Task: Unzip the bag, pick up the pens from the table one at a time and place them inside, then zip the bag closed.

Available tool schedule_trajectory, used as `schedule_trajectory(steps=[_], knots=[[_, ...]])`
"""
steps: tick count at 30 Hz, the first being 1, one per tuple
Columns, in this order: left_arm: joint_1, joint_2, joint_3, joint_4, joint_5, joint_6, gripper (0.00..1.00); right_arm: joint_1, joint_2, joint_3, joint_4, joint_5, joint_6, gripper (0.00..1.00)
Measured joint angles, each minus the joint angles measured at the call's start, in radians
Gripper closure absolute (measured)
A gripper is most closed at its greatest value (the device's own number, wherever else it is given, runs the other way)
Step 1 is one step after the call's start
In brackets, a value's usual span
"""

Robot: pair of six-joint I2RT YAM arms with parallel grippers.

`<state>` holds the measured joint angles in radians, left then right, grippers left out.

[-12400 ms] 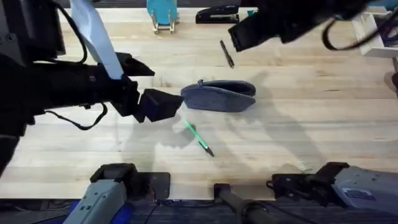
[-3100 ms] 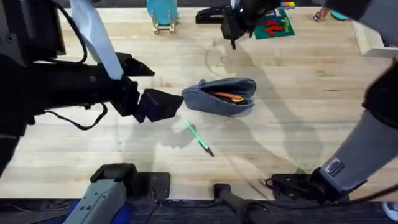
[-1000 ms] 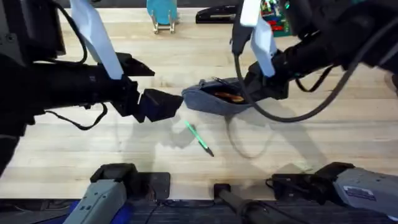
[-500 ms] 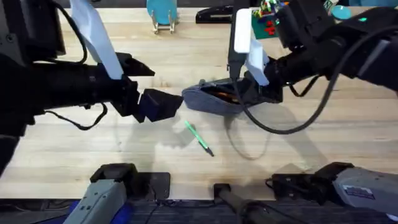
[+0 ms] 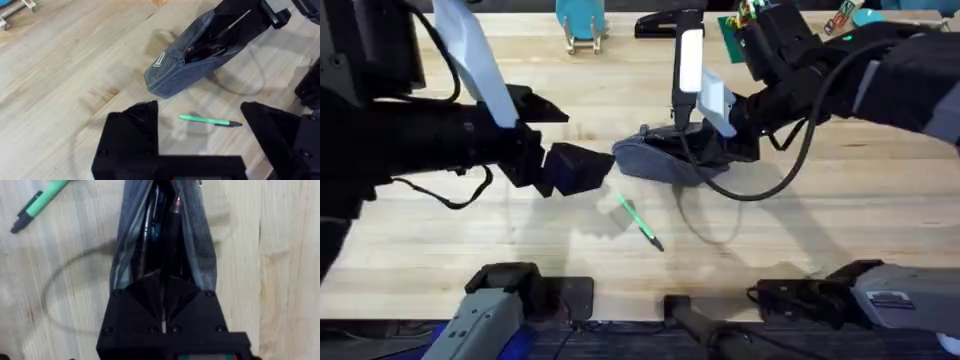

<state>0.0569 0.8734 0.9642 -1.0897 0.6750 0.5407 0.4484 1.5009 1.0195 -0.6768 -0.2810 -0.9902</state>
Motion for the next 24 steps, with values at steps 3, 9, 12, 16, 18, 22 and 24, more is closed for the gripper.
schedule_trajectory(steps=[3, 9, 12, 16, 18, 22, 24], knots=[[0.0, 0.0, 0.0, 0.0, 0.0, 0.0, 0.006, 0.0, 0.0, 0.0, 0.001, 0.0, -0.003, 0.966], [0.0, 0.0, 0.0, 0.0, 0.0, 0.0, 0.004, 0.0, 0.0, 0.0, 0.013, 0.001, -0.002, 0.704], [0.0, 0.0, 0.0, 0.0, 0.0, 0.0, 0.005, 0.0, 0.0, 0.0, 0.015, 0.001, -0.002, 0.281], [0.0, 0.0, 0.0, 0.0, 0.0, 0.0, 0.006, 0.0, 0.0, 0.0, 0.019, 0.001, -0.006, 0.007], [0.0, 0.0, 0.0, 0.0, 0.0, 0.0, 0.006, 0.0, 0.0, 0.0, 0.019, 0.001, -0.005, 0.005], [0.0, 0.0, 0.0, 0.0, 0.0, 0.0, 0.006, 0.0, 0.0, 0.0, 0.019, 0.001, -0.005, 0.005], [0.0, 0.0, 0.0, 0.0, 0.0, 0.0, 0.006, 0.0, 0.0, 0.0, 0.019, 0.001, -0.005, 0.005]])
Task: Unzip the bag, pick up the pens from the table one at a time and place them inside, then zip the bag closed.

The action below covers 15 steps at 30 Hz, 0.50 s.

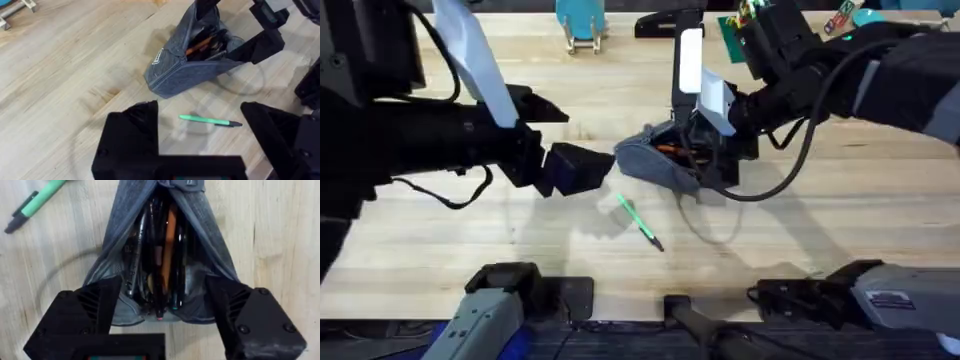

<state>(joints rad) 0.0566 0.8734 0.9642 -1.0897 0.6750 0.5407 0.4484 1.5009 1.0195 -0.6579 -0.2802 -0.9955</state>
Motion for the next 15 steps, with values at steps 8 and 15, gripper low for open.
schedule_trajectory(steps=[8, 15], knots=[[0.0, 0.0, 0.0, 0.0, 0.0, 0.0, 0.006, 0.0, -0.001, 0.0, 0.0, 0.0, 0.034, 0.004], [0.0, 0.0, 0.0, 0.0, 0.0, 0.0, 0.006, 0.0, -0.084, 0.0, -0.023, 0.001, 0.114, 0.004]])
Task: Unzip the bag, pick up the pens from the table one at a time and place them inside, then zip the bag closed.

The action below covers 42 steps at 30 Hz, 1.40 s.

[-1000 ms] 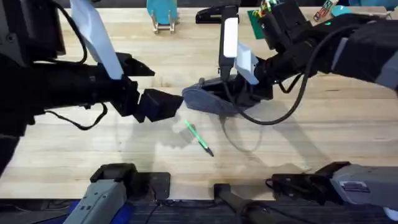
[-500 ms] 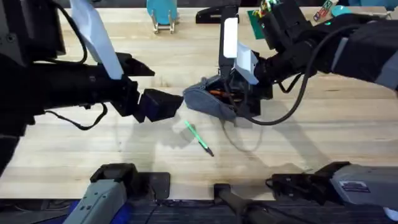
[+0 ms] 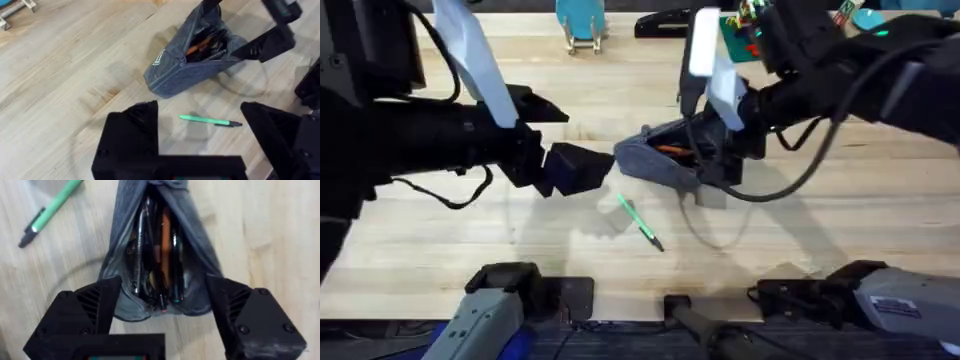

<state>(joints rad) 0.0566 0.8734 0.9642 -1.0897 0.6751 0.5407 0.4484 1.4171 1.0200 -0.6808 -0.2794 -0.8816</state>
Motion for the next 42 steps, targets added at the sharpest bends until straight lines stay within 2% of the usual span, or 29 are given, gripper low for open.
schedule_trajectory(steps=[6, 7, 8, 14, 15, 20, 24, 28, 29, 33, 38, 42], knots=[[0.0, 0.0, 0.0, 0.002, 0.0, 0.0, 0.006, 0.0, -0.125, 0.003, -0.001, 0.002, 0.122, 0.004], [0.0, 0.0, 0.0, 0.001, 0.0, 0.0, 0.006, 0.0, -0.149, 0.005, -0.001, 0.002, 0.153, 0.004], [0.0, 0.0, 0.0, 0.002, 0.0, 0.0, 0.006, 0.0, -0.233, 0.009, -0.008, 0.003, 0.276, 0.004], [0.0, 0.0, 0.0, 0.007, 0.001, -0.017, 0.006, 0.0, -0.327, 0.011, -0.047, 0.056, 0.434, 0.004], [0.0, 0.0, 0.0, 0.027, 0.001, -0.072, 0.006, 0.0, -0.355, 0.011, -0.065, 0.089, 0.493, 0.003], [0.0, 0.0, 0.0, 0.041, -0.021, -0.248, 0.005, 0.0, -0.372, 0.011, -0.086, 0.13, 0.554, 0.003], [0.0, 0.0, 0.0, 0.014, -0.052, -0.4, 0.006, 0.0, -0.372, 0.011, -0.091, 0.151, 0.572, 0.003], [-0.002, 0.0, 0.0, -0.038, -0.083, -0.508, 0.005, 0.0, -0.372, 0.011, -0.091, 0.182, 0.578, 0.003], [-0.038, 0.0, 0.0, -0.091, -0.142, -0.592, 0.005, 0.0, -0.372, 0.011, -0.091, 0.192, 0.583, 0.003], [-0.115, 0.0, 0.0, -0.11, -0.22, -0.685, 0.005, 0.0, -0.372, 0.011, -0.091, 0.209, 0.584, 0.003], [-0.251, 0.0, 0.0, -0.115, -0.345, -0.841, 0.005, 0.0, -0.372, 0.011, -0.093, 0.217, 0.607, 0.003], [-0.374, -0.002, 0.0, -0.118, -0.445, -0.997, 0.006, -0.001, -0.372, 0.011, -0.115, 0.22, 0.654, 0.003]])
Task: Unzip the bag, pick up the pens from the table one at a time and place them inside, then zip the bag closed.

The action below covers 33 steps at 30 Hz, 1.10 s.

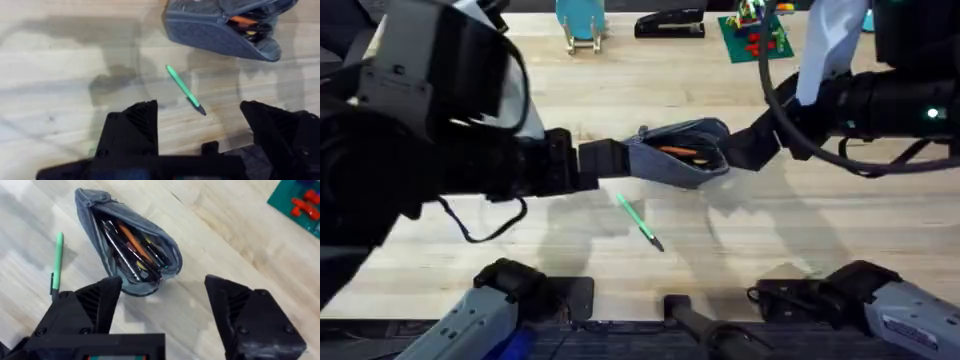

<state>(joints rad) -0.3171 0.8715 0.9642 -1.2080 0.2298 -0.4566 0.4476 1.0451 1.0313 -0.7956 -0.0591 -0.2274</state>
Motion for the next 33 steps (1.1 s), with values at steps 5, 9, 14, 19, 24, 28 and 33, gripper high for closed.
schedule_trajectory(steps=[5, 9, 14, 19, 24, 28, 33], knots=[[-0.151, -0.01, 0.0, -0.016, -0.11, -0.216, 0.005, -0.026, 0.0, 0.0, -0.036, 0.003, 0.057, 0.003], [-0.262, -0.01, 0.0, -0.016, -0.176, -0.374, 0.005, -0.055, 0.0, 0.0, -0.069, 0.004, 0.084, 0.003], [-0.372, 0.009, 0.0, -0.015, -0.226, -0.542, 0.005, -0.072, 0.0, 0.0, -0.076, 0.007, 0.097, 0.003], [-0.387, 0.073, 0.0, -0.013, -0.23, -0.686, 0.005, -0.073, 0.0, 0.0, -0.076, 0.007, 0.098, 0.003], [-0.387, 0.209, 0.0, -0.008, -0.213, -0.759, 0.006, -0.073, 0.0, 0.0, -0.076, 0.007, 0.1, 0.004], [-0.389, 0.287, 0.0, 0.008, -0.207, -0.778, 0.006, -0.073, 0.0, 0.0, -0.076, 0.007, 0.093, 0.004], [-0.444, 0.334, 0.0, 0.07, -0.227, -0.793, 0.007, -0.073, 0.0, 0.0, -0.074, 0.007, 0.092, 0.003]])
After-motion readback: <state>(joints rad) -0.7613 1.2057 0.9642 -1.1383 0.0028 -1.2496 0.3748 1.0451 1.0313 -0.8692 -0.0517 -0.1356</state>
